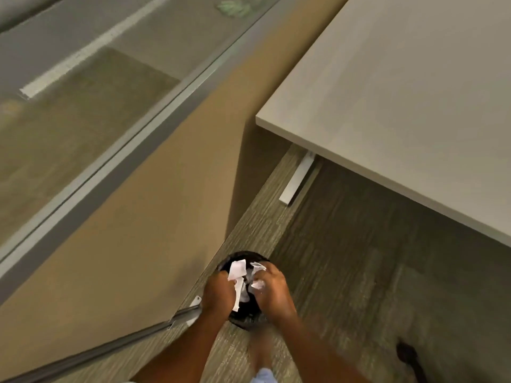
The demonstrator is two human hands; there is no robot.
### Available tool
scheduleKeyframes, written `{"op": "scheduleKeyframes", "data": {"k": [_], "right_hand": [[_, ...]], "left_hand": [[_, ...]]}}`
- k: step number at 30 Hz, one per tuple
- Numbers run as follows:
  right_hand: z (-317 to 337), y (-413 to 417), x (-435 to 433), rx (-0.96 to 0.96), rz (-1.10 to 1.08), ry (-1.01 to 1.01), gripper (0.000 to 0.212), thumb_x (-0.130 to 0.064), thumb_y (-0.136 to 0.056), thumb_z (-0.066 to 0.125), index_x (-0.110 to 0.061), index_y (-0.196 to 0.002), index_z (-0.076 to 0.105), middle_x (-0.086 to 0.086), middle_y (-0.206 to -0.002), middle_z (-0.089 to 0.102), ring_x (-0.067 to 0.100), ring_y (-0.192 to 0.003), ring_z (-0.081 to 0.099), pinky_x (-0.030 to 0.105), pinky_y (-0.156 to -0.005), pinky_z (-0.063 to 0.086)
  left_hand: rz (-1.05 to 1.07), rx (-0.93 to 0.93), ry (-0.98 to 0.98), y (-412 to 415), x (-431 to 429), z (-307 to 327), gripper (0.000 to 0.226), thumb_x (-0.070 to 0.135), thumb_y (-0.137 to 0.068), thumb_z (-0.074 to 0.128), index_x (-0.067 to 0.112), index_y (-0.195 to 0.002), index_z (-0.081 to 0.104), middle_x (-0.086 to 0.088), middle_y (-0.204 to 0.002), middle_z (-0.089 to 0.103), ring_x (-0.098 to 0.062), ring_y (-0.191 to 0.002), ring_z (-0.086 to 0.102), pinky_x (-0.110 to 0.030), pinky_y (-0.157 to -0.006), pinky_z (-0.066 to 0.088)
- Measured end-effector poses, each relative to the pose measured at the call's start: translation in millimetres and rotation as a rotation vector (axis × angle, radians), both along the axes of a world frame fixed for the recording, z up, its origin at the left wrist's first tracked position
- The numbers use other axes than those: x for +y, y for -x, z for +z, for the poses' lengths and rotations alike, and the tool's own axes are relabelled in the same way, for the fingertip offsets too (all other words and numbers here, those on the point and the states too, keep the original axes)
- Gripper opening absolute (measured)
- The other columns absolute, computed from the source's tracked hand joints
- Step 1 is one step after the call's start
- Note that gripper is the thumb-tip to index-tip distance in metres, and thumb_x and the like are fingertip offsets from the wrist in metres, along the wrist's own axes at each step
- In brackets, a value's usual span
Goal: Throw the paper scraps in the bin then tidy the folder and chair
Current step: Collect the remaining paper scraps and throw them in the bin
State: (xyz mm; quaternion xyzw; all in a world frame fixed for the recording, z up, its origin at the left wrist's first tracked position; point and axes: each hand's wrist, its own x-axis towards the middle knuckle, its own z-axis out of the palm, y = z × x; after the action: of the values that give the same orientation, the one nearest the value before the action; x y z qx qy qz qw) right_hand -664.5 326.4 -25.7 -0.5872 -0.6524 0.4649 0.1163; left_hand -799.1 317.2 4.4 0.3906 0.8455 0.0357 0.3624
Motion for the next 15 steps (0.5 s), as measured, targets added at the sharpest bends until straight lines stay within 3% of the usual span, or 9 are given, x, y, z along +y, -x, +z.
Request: {"op": "scheduleKeyframes", "data": {"k": [3, 8, 11, 15], "right_hand": [[-21, 20, 5, -0.011, 0.023, 0.02, 0.031, -0.013, -0.081, 0.061, -0.01, -0.111, 0.069, 0.011, -0.13, 0.059, 0.026, -0.12, 0.056, 0.037, -0.103, 0.043], [-43, 32, 8, -0.05, 0.117, 0.044, 0.04, -0.019, -0.08, 0.067, -0.015, -0.12, 0.066, 0.007, -0.143, 0.048, 0.025, -0.131, 0.046, 0.036, -0.11, 0.039], [-51, 36, 10, -0.045, 0.124, 0.087, 0.052, -0.022, -0.079, 0.071, -0.02, -0.13, 0.059, 0.003, -0.151, 0.039, 0.021, -0.136, 0.042, 0.032, -0.112, 0.037], [-62, 38, 15, -0.046, 0.164, 0.095, 0.063, -0.028, -0.079, 0.075, -0.018, -0.137, 0.053, 0.005, -0.155, 0.031, 0.02, -0.143, 0.032, 0.028, -0.116, 0.03]], "left_hand": [[0.016, -0.019, -0.002, 10, 4, -22, 0.017, 0.014, -0.085, 0.06, 0.001, -0.092, 0.068, -0.022, -0.101, 0.07, -0.037, -0.097, 0.065, -0.039, -0.076, 0.05], [-0.026, -0.04, 0.04, 20, 7, -46, 0.021, 0.019, -0.085, 0.064, 0.002, -0.096, 0.069, -0.021, -0.102, 0.071, -0.036, -0.097, 0.065, -0.035, -0.074, 0.049], [-0.063, -0.049, 0.054, 24, 9, -56, 0.021, 0.011, -0.084, 0.062, 0.0, -0.1, 0.068, -0.021, -0.105, 0.071, -0.035, -0.099, 0.065, -0.035, -0.075, 0.048], [-0.098, -0.095, 0.059, 23, 13, -66, 0.02, 0.005, -0.086, 0.056, 0.001, -0.102, 0.067, -0.019, -0.105, 0.071, -0.03, -0.099, 0.066, -0.023, -0.067, 0.038]]}}
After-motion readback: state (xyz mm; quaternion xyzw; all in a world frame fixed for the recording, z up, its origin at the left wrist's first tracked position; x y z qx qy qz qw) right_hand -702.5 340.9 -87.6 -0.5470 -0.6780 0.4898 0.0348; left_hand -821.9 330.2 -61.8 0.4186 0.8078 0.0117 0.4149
